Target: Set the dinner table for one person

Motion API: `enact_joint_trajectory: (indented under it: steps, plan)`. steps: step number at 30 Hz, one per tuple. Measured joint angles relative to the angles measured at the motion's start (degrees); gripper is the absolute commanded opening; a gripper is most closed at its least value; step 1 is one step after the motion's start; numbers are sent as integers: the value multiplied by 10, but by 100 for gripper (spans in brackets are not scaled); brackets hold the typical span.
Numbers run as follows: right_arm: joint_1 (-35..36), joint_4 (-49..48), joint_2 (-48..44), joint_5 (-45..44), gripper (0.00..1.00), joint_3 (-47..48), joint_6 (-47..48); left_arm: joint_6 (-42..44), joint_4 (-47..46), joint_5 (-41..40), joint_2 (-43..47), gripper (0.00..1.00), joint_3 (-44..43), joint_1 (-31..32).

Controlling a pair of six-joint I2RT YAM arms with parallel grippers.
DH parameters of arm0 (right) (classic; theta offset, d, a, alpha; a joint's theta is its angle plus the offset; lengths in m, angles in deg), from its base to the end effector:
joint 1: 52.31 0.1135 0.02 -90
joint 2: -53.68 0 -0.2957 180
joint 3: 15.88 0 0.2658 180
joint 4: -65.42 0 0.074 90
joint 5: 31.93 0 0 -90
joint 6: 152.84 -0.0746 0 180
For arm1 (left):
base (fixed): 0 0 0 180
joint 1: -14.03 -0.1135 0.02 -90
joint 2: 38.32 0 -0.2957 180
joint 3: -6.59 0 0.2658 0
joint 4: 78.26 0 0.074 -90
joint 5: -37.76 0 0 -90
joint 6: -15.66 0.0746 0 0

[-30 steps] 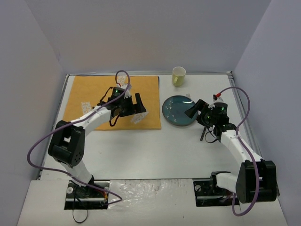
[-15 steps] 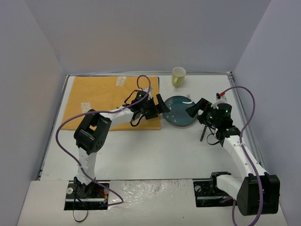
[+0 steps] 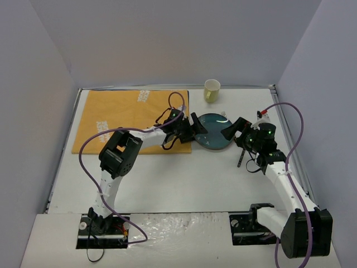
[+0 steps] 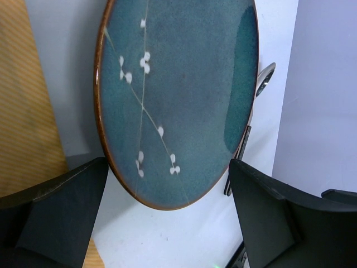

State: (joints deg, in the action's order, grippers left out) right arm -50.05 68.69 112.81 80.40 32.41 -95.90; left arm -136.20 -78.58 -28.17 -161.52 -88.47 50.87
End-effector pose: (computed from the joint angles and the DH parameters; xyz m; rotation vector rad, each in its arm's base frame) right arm 0.2667 0.0389 0.2825 0.2166 1.8573 0.7848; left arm 0.4155 -0.3493 0.1692 -0.2140 2.3590 -1.4011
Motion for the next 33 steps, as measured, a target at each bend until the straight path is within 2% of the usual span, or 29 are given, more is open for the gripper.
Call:
enact_joint_trajectory:
  steps: [6,12,19,20,24,27,29,33]
  plan:
    - [0,2,0,0,100,0,1,-20,-7,-3,-13,78,-5,6]
    - [0,2,0,0,100,0,1,-49,-37,-12,-28,65,-6,6]
    - [0,3,-9,0,100,0,1,-81,-68,-31,-43,53,-6,7]
    - [0,3,-12,0,100,0,1,-84,-71,-33,-45,49,-6,7]
    - [0,3,-24,0,100,-1,1,-93,-80,-41,-55,17,-6,7]
    - [0,4,-27,0,100,-3,1,-96,-84,-47,-64,5,-1,7]
    - [0,5,-28,0,100,-4,1,-106,-98,-46,-64,0,4,7]
    - [0,7,-30,0,100,-5,1,-111,-110,-45,-58,0,14,8]
